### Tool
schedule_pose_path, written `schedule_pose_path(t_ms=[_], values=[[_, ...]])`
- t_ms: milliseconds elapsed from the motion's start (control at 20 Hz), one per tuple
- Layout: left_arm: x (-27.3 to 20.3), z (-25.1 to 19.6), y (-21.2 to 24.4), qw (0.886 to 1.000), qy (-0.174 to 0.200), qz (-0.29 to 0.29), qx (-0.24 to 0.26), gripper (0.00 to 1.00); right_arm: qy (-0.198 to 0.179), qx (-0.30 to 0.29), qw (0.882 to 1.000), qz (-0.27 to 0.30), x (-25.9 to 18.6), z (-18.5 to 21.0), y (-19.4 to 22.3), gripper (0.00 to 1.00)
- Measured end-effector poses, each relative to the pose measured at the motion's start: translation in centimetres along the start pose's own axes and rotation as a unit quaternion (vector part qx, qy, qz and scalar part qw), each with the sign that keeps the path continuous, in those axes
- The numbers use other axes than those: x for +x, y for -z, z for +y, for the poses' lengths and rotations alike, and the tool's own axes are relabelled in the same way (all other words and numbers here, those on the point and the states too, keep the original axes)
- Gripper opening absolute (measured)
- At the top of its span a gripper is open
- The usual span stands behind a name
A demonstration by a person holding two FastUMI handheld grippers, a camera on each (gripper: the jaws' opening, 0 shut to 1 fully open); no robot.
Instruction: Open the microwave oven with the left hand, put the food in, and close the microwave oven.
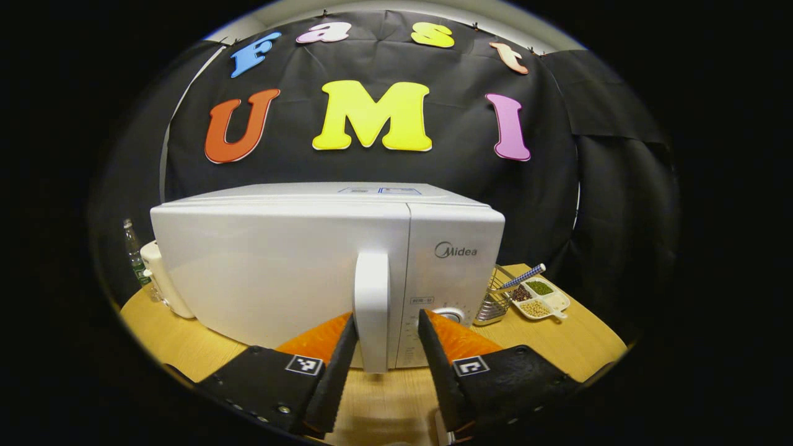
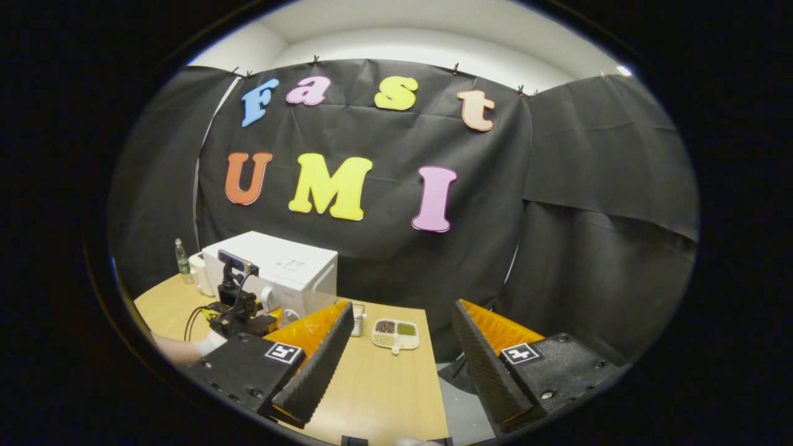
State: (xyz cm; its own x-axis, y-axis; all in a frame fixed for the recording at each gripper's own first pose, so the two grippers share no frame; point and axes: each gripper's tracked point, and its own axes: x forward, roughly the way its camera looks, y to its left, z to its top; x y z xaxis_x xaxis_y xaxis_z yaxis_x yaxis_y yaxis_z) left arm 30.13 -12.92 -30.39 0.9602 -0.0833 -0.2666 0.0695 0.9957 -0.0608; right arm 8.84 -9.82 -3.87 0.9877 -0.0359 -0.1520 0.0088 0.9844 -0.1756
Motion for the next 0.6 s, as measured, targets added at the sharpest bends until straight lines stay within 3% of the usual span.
schedule_pose_path(t_ms=[50,100,150,200,250,350,450,500,600], values=[[0.52,0.45,0.03,1.0,-0.004,-0.002,0.0,0.53,0.002,0.005,1.0,-0.006,-0.17,-0.37,-0.43,0.97],[0.29,0.26,-0.15,1.0,-0.003,-0.005,-0.003,0.27,0.004,0.008,1.0,-0.009,-0.37,-0.55,-0.51,1.0],[0.41,0.18,-0.1,1.0,0.0,-0.006,-0.002,0.39,0.005,0.009,1.0,-0.009,-0.51,-0.71,-0.46,0.96],[0.54,0.28,-0.08,1.0,0.003,-0.008,0.004,0.12,0.005,0.008,1.0,-0.009,-0.53,-0.79,-0.25,1.0],[0.49,0.35,-0.18,1.0,0.004,-0.012,0.01,0.19,0.005,0.008,1.0,-0.007,-0.62,-0.89,-0.23,1.0],[0.18,0.5,-0.11,1.0,0.004,-0.013,0.014,0.14,0.008,0.009,1.0,-0.005,-0.6,-1.04,-0.19,1.0],[0.15,0.49,-0.16,1.0,0.0,-0.013,0.018,0.0,0.01,0.006,1.0,-0.006,-0.64,-1.22,-0.35,1.0],[0.11,0.43,-0.01,1.0,-0.001,-0.013,0.02,0.1,0.01,0.004,1.0,-0.008,-0.81,-1.21,-0.69,1.0],[0.08,0.43,-0.14,0.999,0.003,-0.019,0.029,0.1,0.01,0.001,1.0,-0.013,-1.02,-1.32,-1.08,0.96]])
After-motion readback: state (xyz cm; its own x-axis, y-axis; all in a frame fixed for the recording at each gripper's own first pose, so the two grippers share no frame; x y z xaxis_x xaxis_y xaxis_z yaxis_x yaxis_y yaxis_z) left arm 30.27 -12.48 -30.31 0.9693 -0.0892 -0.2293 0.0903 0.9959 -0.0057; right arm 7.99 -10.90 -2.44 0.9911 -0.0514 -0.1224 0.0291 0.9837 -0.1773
